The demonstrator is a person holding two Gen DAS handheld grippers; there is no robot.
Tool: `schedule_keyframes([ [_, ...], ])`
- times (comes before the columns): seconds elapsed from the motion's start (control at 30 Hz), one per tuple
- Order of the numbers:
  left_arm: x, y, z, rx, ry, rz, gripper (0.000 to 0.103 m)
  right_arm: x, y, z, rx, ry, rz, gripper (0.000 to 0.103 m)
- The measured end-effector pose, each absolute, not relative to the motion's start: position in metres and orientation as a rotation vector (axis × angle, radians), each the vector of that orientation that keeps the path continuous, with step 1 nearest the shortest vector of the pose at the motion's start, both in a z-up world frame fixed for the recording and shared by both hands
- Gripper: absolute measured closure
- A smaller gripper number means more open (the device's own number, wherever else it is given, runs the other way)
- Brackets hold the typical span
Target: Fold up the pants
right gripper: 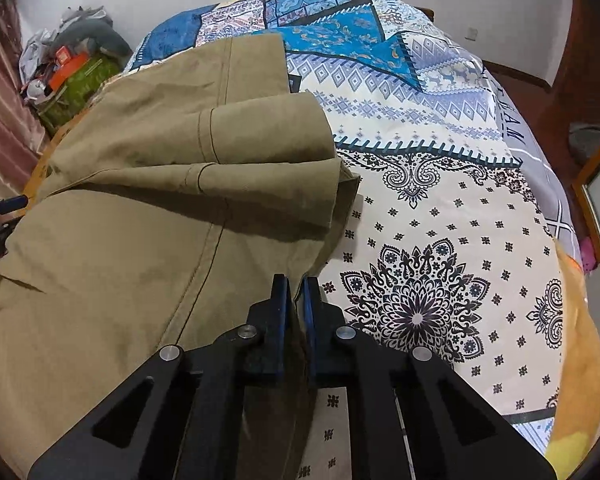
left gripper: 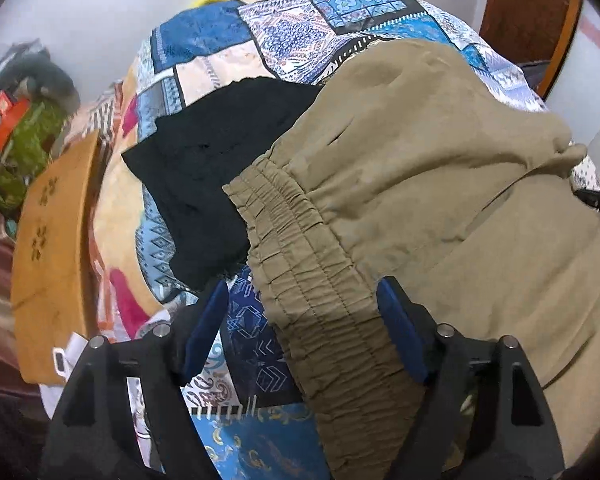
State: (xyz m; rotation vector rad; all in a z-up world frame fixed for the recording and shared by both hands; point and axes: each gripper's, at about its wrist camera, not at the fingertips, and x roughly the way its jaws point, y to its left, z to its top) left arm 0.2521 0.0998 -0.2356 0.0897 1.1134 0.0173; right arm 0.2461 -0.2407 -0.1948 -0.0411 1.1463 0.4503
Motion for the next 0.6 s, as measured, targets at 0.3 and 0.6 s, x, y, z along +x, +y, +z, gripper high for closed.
schedule_keyframes([
  [0.3,0.254,0.115,-0.208,0.035,1.078,0.049,0.019,0.238,-0.246,-0.158,-0.064,1.069,0.456,0.069],
  [0.6,0.297,0.129,-0.238,-0.118,1.223,0.027,0.009,0.284,-0.237,-0.149,-0.023,0.973,0.424,0.036],
])
